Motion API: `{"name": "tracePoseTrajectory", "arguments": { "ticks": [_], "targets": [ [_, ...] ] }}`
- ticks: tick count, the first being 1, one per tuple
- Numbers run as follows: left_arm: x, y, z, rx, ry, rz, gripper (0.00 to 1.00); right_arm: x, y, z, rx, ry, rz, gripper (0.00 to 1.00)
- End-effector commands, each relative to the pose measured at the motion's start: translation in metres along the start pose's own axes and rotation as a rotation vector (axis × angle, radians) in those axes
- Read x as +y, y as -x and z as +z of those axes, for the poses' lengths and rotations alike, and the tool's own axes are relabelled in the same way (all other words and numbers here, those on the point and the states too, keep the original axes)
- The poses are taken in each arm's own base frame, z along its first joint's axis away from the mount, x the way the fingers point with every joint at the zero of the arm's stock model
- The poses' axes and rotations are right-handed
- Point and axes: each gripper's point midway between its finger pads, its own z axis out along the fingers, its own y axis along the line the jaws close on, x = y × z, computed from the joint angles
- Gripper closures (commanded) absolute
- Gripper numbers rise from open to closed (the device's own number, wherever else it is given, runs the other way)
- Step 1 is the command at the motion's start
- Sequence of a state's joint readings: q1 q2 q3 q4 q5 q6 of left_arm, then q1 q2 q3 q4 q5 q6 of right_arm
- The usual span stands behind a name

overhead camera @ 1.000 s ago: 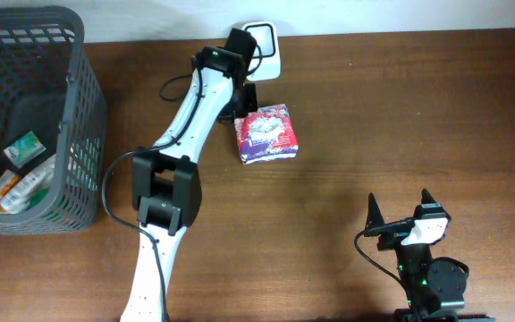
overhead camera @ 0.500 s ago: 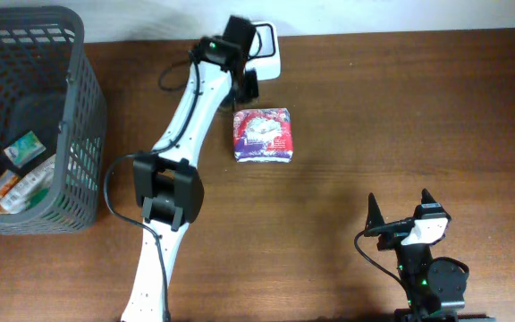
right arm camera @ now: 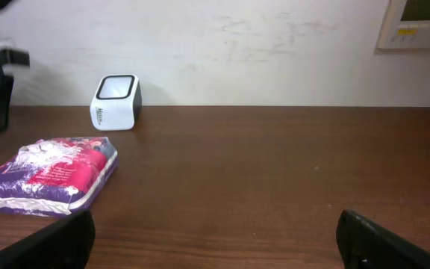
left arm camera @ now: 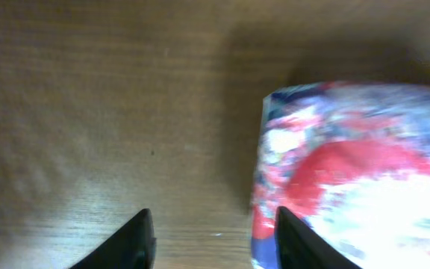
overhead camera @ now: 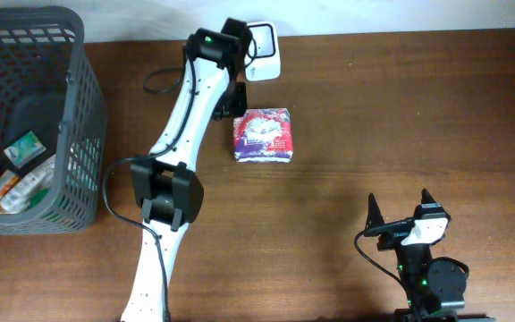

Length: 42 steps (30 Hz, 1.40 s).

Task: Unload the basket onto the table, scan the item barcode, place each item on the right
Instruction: 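Push the package rightward past the scanner and release it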

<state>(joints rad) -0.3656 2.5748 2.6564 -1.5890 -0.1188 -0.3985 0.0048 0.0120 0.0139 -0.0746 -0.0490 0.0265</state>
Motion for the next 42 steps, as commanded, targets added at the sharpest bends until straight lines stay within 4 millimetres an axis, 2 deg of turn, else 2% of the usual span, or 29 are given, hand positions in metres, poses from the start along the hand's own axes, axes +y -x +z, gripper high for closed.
{"name": "tracePoseTrajectory", "arguments": {
  "ticks": [1, 5, 7, 12, 20, 26, 31, 35, 38, 42],
  "targets": [
    [0.007, -0.016, 0.031, 0.080, 0.053, 0.008, 0.62, 0.000, -0.003, 0.000, 0.005, -0.001, 0.003, 0.01],
    [-0.008, -0.036, 0.057, 0.177, -0.024, 0.007, 0.66, 0.000, -0.003, 0.000, 0.005, -0.001, 0.003, 0.01],
    [-0.012, -0.040, 0.065, 0.193, -0.042, 0.008, 0.70, 0.000, -0.003, 0.000, 0.005, -0.001, 0.003, 0.01],
    [-0.044, -0.034, 0.067, 0.153, -0.141, 0.028, 0.71, 0.000, -0.003, 0.000, 0.005, -0.001, 0.003, 0.01],
    [-0.113, -0.046, 0.055, 0.153, -0.313, 0.006, 0.74, 0.000, -0.003, 0.000, 0.005, -0.001, 0.003, 0.01],
    [-0.168, -0.052, 0.046, 0.075, -0.382, 0.055, 0.75, 0.000, -0.003, 0.000, 0.005, -0.001, 0.003, 0.01],
    [-0.201, -0.033, 0.036, -0.044, -0.470, 0.079, 0.75, 0.000, -0.003, 0.000, 0.005, -0.001, 0.003, 0.01],
    [-0.234, -0.022, 0.017, -0.106, -0.626, 0.118, 0.72, 0.000, -0.003, 0.000, 0.005, -0.001, 0.004, 0.01],
    [-0.244, -0.013, 0.007, -0.147, -0.681, 0.130, 0.70, 0.000, -0.003, 0.000, 0.005, -0.001, 0.003, 0.01],
    [-0.229, -0.005, -0.003, -0.144, -0.675, 0.106, 0.70, 0.000, -0.003, 0.000, 0.005, -0.001, 0.003, 0.01]
  ]
}}
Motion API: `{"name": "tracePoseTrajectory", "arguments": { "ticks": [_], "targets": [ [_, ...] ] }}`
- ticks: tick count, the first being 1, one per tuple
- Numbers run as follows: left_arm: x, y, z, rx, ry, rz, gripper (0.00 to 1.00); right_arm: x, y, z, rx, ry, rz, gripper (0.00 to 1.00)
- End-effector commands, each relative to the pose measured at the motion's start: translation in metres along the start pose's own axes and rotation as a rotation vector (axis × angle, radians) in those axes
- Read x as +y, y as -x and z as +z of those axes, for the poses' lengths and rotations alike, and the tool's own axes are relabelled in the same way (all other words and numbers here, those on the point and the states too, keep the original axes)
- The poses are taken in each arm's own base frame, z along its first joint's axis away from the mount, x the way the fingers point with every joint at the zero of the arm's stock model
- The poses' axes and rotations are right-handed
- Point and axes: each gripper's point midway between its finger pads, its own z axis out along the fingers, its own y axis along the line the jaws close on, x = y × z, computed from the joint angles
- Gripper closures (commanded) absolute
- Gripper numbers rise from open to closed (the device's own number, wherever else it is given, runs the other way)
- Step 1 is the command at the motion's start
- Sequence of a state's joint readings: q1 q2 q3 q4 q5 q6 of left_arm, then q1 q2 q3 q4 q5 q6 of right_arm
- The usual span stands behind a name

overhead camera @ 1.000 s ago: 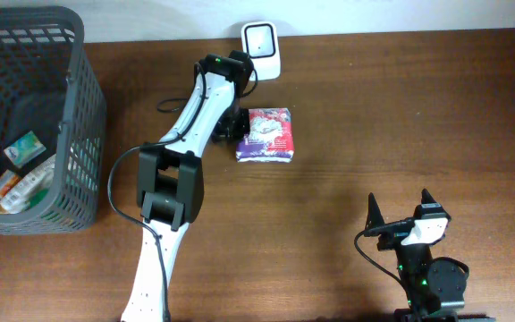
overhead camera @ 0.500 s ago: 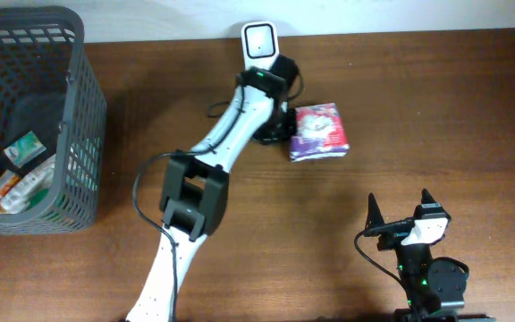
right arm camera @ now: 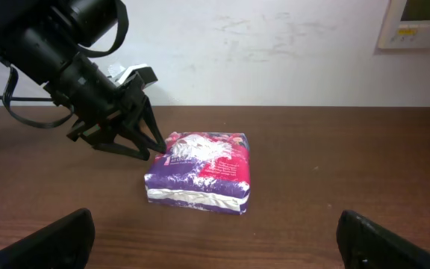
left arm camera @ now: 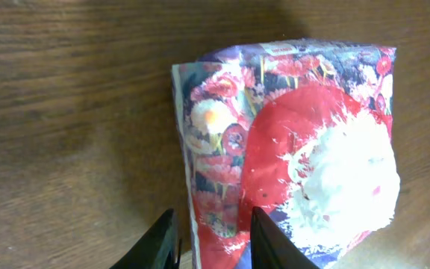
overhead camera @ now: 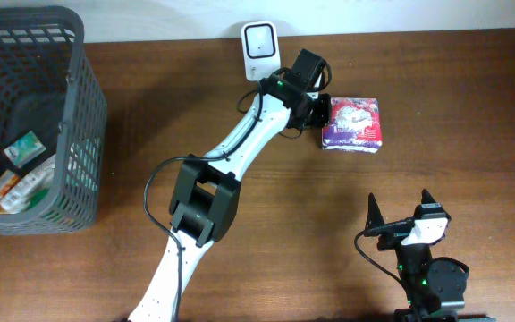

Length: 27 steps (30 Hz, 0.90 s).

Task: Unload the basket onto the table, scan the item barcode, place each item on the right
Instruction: 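Push the package rightward past the scanner and release it, then move the left gripper back over the grey basket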

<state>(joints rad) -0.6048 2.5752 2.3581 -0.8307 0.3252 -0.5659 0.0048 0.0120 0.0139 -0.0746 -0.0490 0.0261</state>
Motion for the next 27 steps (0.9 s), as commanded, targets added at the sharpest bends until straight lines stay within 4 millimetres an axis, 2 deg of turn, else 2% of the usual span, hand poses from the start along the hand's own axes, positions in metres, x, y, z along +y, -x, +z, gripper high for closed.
{"name": "tracePoseTrajectory", "arguments": {
  "ticks": [1, 4, 7, 9, 10, 13, 15, 18, 19, 21, 23, 26, 27],
  "targets": [
    [-0.001, 0.012, -0.027, -0.003, -0.023, -0.025, 0.70, 0.000, -0.003, 0.000, 0.005, -0.001, 0.004, 0.01],
    [0.004, 0.032, -0.065, -0.043, -0.021, -0.049, 0.67, 0.000, -0.003, 0.000, 0.005, -0.001, 0.004, 0.01],
    [0.010, 0.055, -0.118, -0.112, -0.008, -0.032, 0.66, 0.000, -0.003, 0.000, 0.005, -0.001, 0.004, 0.01],
    [0.018, 0.067, -0.168, -0.175, 0.033, 0.007, 0.63, 0.000, -0.003, 0.000, 0.005, -0.001, 0.004, 0.01],
    [0.025, 0.076, -0.210, -0.228, 0.062, 0.042, 0.58, 0.000, -0.003, 0.000, 0.005, -0.001, 0.004, 0.01],
    [0.039, 0.087, -0.281, -0.334, 0.099, 0.067, 0.55, 0.000, -0.003, 0.000, 0.005, -0.001, 0.004, 0.01],
    [0.050, 0.092, -0.336, -0.422, 0.128, 0.094, 0.49, 0.000, -0.003, 0.000, 0.005, -0.001, 0.004, 0.01],
    [0.084, 0.094, -0.405, -0.560, 0.256, 0.028, 0.37, 0.000, -0.003, 0.000, 0.005, -0.001, 0.004, 0.02],
    [0.101, 0.093, -0.431, -0.609, 0.317, -0.006, 0.34, 0.000, -0.003, 0.000, 0.005, -0.001, 0.004, 0.01],
    [0.131, 0.088, -0.469, -0.674, 0.418, -0.070, 0.30, 0.000, -0.003, 0.000, 0.005, -0.001, 0.004, 0.01],
    [0.171, 0.077, -0.508, -0.725, 0.523, -0.159, 0.20, 0.000, -0.003, 0.000, 0.005, -0.001, 0.004, 0.02],
    [0.221, 0.060, -0.533, -0.717, 0.596, -0.272, 0.00, 0.000, -0.003, 0.000, 0.005, -0.001, 0.004, 0.01],
    [0.237, 0.054, -0.537, -0.703, 0.616, -0.309, 0.01, 0.000, -0.003, 0.000, 0.005, -0.001, 0.004, 0.01]
  ]
}}
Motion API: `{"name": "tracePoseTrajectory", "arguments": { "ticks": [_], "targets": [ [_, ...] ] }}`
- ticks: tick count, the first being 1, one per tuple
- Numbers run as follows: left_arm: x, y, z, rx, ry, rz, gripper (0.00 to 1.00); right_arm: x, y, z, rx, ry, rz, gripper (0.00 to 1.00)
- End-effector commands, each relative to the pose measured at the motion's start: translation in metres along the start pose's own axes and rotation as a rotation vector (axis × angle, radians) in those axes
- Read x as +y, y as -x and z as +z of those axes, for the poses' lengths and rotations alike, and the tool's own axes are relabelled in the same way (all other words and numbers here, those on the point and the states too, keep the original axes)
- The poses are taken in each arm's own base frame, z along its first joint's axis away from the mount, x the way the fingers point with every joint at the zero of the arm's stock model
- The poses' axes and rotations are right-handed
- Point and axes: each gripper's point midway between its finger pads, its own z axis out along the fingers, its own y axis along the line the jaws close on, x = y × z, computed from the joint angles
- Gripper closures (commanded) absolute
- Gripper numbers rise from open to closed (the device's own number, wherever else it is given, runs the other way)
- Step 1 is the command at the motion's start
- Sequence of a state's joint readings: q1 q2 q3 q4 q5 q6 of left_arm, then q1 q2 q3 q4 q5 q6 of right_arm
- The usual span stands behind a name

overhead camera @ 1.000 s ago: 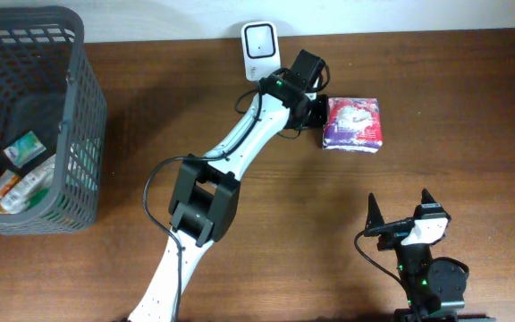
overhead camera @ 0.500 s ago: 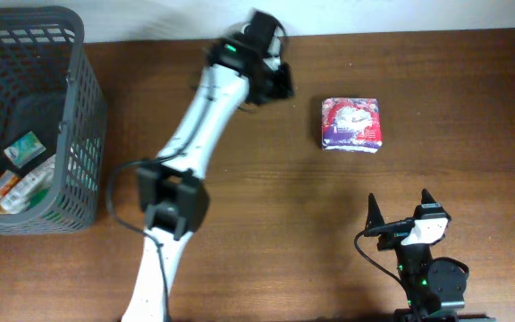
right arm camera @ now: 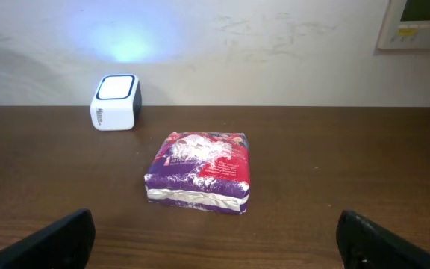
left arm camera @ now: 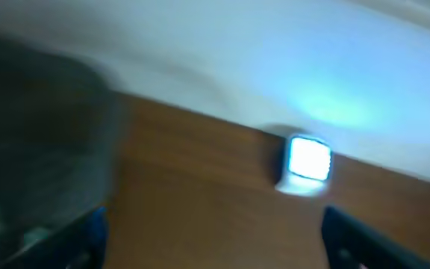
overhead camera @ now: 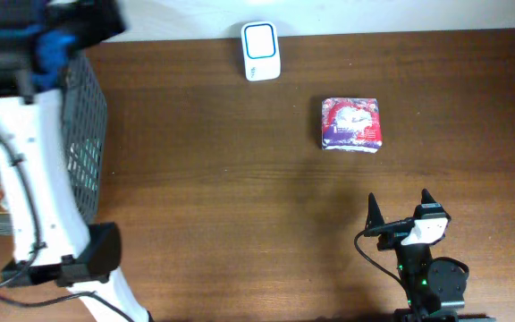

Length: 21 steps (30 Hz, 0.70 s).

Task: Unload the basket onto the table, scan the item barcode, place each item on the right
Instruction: 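Move the left gripper back over the grey basket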

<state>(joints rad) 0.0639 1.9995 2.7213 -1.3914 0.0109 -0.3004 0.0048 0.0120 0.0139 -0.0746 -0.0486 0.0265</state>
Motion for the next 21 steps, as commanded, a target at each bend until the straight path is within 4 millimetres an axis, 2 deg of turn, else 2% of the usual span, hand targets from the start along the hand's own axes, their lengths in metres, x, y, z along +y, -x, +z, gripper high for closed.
{"name": "tracePoseTrajectory", "arguments": {
  "ticks": [1, 4, 5, 7, 11, 14, 21],
  "targets": [
    [0.084, 0.001, 0.009, 0.037, 0.199, -0.076, 0.01, 0.000, -0.003, 0.000, 0.005, -0.001, 0.004, 0.01],
    [0.131, -0.019, 0.018, 0.137, 0.291, -0.141, 0.01, 0.000, -0.003, 0.000, 0.005, -0.001, 0.004, 0.01],
    [0.142, -0.026, 0.022, 0.171, 0.312, -0.158, 0.05, 0.000, -0.003, 0.000, 0.005, -0.001, 0.003, 0.01],
    [0.166, -0.040, 0.033, 0.240, 0.354, -0.193, 0.21, 0.000, -0.003, 0.000, 0.005, -0.001, 0.003, 0.01],
    [0.202, -0.071, 0.057, 0.378, 0.413, -0.250, 0.23, 0.000, -0.003, 0.000, 0.005, -0.001, 0.003, 0.01],
    [0.216, -0.094, 0.075, 0.475, 0.436, -0.271, 0.22, 0.000, -0.003, 0.000, 0.005, -0.001, 0.003, 0.01],
    [0.229, -0.128, 0.108, 0.600, 0.453, -0.284, 0.20, 0.000, -0.003, 0.000, 0.005, -0.001, 0.004, 0.01]
  ]
}}
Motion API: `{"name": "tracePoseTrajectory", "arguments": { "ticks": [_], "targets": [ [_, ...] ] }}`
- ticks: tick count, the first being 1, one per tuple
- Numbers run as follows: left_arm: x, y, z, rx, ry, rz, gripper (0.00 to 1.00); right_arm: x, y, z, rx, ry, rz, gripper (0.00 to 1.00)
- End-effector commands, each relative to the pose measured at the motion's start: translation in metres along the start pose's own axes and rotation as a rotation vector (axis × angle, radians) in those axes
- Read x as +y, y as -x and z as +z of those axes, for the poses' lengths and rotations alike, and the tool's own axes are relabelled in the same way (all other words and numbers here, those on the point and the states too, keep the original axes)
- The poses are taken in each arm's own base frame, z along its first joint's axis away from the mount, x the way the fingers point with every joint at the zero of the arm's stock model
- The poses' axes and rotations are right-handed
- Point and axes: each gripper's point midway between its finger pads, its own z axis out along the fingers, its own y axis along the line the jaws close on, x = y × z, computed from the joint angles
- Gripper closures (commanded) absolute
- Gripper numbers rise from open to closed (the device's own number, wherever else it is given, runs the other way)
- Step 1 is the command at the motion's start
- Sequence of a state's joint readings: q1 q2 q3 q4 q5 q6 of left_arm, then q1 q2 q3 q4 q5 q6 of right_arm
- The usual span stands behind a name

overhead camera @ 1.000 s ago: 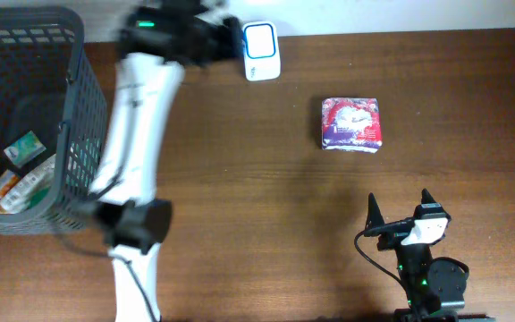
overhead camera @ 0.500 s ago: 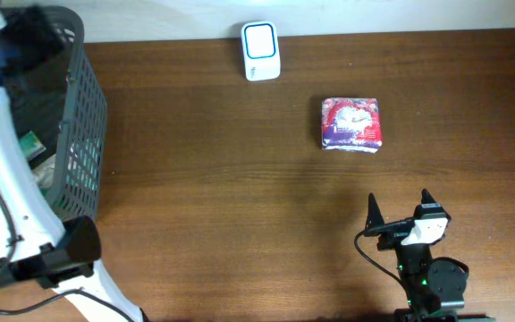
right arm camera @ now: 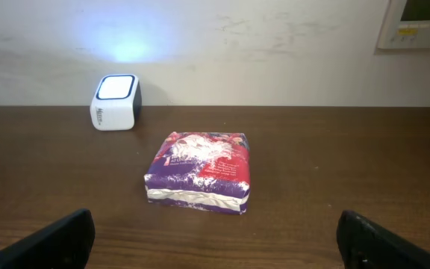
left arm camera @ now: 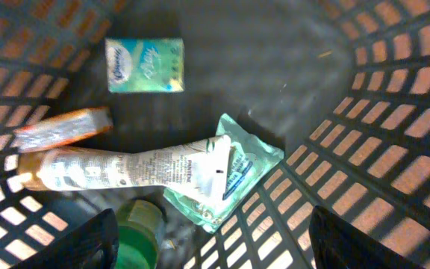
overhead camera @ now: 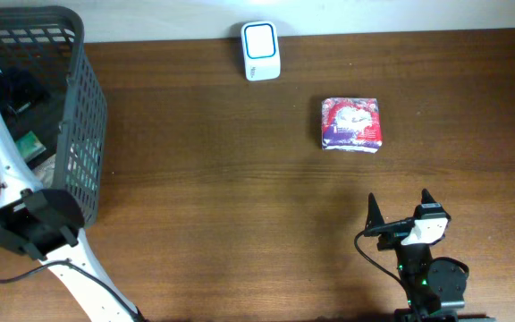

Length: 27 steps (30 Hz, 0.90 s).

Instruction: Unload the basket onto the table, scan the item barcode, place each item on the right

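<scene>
My left gripper (left arm camera: 215,248) hangs open inside the grey basket (overhead camera: 80,134), above a white tube (left arm camera: 118,170), a pale green sachet (left arm camera: 248,161), a teal tissue pack (left arm camera: 144,65), an orange box (left arm camera: 62,128) and a green-capped bottle (left arm camera: 140,237). It holds nothing. In the overhead view the left gripper (overhead camera: 21,89) shows dark inside the basket. The white scanner (overhead camera: 261,39) stands at the table's back edge. A purple and red pack (overhead camera: 352,123) lies flat to its right. My right gripper (overhead camera: 401,216) is open near the front edge, facing the pack (right arm camera: 200,172).
The basket's mesh walls (left arm camera: 379,112) close in around the left gripper on all sides. The scanner (right arm camera: 115,101) stands against the white wall, left of and behind the pack. Brown tabletop (overhead camera: 240,206) lies between basket, pack and right arm.
The left arm was up over the basket's rim with a blurred wrist view of the scanner and wall. Now its gripper is down inside the basket, over the items. Pack and right arm are unchanged.
The pack first lay below the scanner with my left gripper just beside it. Then it lay further right, with the left fingers at its left edge. After that the left arm was over the basket with the pack left alone, and now the gripper is inside the basket.
</scene>
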<state>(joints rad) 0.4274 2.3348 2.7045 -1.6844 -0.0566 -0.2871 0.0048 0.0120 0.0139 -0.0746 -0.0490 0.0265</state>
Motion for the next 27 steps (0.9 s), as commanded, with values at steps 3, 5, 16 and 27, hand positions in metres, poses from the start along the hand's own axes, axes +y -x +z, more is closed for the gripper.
{"name": "tracePoseTrajectory", "arguments": {
  "ticks": [3, 5, 16, 27],
  "targets": [
    [0.004, -0.015, 0.031, 0.105, 0.035, 0.012, 0.14, 0.000, -0.003, 0.000, 0.005, -0.001, 0.003, 0.01],
    [0.005, -0.021, 0.038, 0.140, 0.040, 0.074, 0.11, 0.000, -0.003, 0.000, 0.005, -0.001, 0.003, 0.01],
    [0.029, -0.042, 0.078, 0.273, 0.060, 0.115, 0.14, 0.000, -0.003, 0.000, 0.005, -0.001, 0.003, 0.01],
    [0.004, -0.070, 0.122, 0.369, -0.149, 0.299, 0.25, 0.000, -0.003, 0.000, 0.005, -0.001, 0.003, 0.01]
  ]
}}
